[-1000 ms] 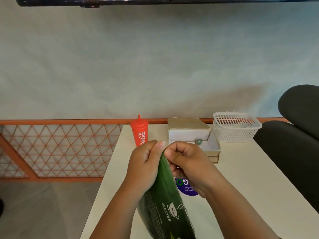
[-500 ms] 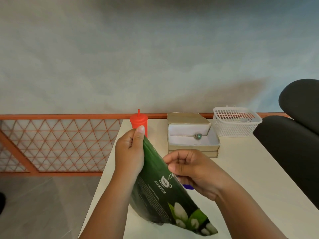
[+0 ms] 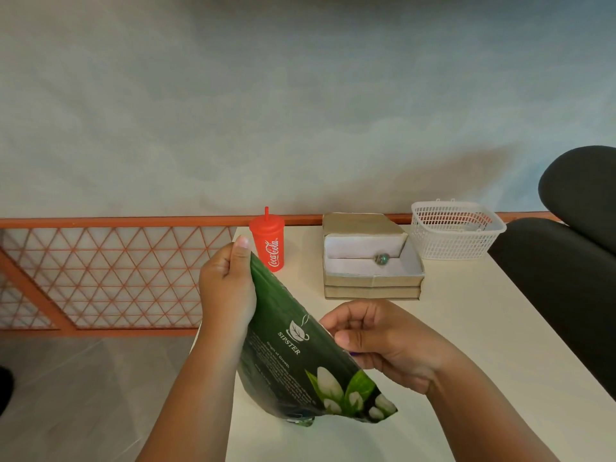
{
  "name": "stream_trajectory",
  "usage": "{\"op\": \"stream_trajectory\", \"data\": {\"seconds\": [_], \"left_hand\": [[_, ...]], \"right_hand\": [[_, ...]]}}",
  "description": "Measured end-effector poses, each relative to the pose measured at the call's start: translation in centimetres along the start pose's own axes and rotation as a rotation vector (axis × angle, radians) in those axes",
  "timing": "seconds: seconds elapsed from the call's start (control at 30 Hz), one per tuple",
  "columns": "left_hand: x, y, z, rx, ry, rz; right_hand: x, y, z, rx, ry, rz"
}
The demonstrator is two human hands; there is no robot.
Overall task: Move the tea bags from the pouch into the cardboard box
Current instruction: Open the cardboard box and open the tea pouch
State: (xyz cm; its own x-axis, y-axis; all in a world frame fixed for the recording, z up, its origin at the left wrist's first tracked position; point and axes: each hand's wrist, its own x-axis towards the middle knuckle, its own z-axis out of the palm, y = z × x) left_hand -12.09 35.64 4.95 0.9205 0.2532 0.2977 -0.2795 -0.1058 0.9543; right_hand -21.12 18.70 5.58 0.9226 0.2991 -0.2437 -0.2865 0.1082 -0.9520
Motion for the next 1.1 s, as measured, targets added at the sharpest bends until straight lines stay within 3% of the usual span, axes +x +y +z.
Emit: {"op": "stream_trajectory", "data": {"seconds": [0.67,1.1], "left_hand": [[0.5,-0.2,-0.5,0.026,0.094,-0.057],[-1.4,0.5,0.2,0.050,0.021,0.022]], "right_hand": [[-1.7,0.3,-1.6,-0.151,-0.127,-0.010],[-0.7,0.3,0.5,-0.088,0.026,-0.084]]}}
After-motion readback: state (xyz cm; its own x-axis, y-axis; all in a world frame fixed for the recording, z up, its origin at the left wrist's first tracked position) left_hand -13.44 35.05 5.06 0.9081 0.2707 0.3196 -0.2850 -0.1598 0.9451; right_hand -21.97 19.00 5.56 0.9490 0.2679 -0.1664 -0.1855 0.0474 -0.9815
